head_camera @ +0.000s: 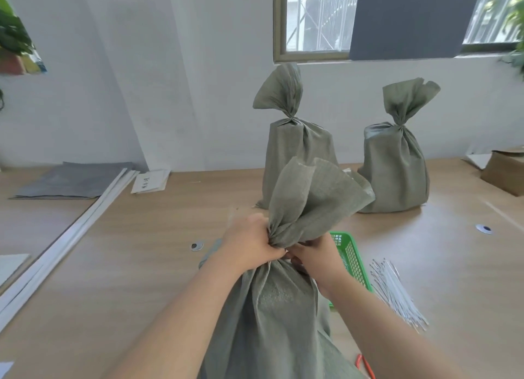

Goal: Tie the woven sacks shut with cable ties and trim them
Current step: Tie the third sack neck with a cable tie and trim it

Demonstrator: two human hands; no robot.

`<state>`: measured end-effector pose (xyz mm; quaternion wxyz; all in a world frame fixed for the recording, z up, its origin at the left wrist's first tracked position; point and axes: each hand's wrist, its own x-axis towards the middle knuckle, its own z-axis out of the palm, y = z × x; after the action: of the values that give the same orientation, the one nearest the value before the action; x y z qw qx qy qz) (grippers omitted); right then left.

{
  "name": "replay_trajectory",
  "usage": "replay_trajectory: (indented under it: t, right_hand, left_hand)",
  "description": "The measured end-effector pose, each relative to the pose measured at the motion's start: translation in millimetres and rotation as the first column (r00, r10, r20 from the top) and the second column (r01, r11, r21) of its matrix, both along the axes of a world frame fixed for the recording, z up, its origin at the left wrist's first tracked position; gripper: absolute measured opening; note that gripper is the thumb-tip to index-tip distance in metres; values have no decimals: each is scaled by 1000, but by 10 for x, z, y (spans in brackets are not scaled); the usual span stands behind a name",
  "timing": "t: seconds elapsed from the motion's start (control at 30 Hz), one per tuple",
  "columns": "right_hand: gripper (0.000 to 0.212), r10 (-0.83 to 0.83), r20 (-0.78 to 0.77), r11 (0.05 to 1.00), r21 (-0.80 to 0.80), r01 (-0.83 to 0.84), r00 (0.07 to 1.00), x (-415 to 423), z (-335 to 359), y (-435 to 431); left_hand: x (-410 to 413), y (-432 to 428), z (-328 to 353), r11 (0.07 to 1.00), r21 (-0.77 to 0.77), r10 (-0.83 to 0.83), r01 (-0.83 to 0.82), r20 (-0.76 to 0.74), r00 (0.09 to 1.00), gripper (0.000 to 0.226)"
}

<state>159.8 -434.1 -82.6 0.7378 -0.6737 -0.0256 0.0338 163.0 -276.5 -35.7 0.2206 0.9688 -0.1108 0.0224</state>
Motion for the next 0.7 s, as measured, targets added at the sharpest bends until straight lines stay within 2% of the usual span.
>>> replay_trajectory:
  t: [0.13, 0.23, 0.3, 0.37, 0.47, 0.53, 0.6, 0.7]
  right_hand:
    - [18, 24, 17, 997, -78, -23, 1000, -4, -3, -10]
    - [43, 57, -13, 981, -186, -58, 998, -7, 17, -38]
    - [51, 62, -18, 961, -268, -64, 998, -20, 39, -45]
    - [49, 63, 24, 927, -371, -49, 998, -18, 52, -48]
    - [40, 53, 153, 850, -526, 36, 987, 3, 43, -71]
    - [32, 59, 234, 803, -589, 93, 970, 20, 17, -81]
    - [28, 71, 277, 779, -616, 120, 958, 10, 6, -58]
    - [29, 36, 318, 792, -588, 167, 948, -3, 35, -5]
  left_hand:
    - [19, 57, -82, 995, -102, -12, 9, -38, 999, 19]
    - [51, 93, -105, 986, -168, -18, 9, -51, 999, 19]
    - [84, 109, -154, 978, -207, -30, 15, -69, 997, 25]
    - [112, 128, -213, 971, -239, -34, 10, -95, 995, 35]
    - [80, 111, -164, 962, -273, -47, 1, -162, 986, 35]
    - [47, 107, -95, 955, -298, -70, -6, -243, 968, 48]
    - [45, 112, -62, 956, -294, -69, -21, -292, 954, 56]
    - [68, 110, -43, 964, -253, 2, -85, -311, 950, 55]
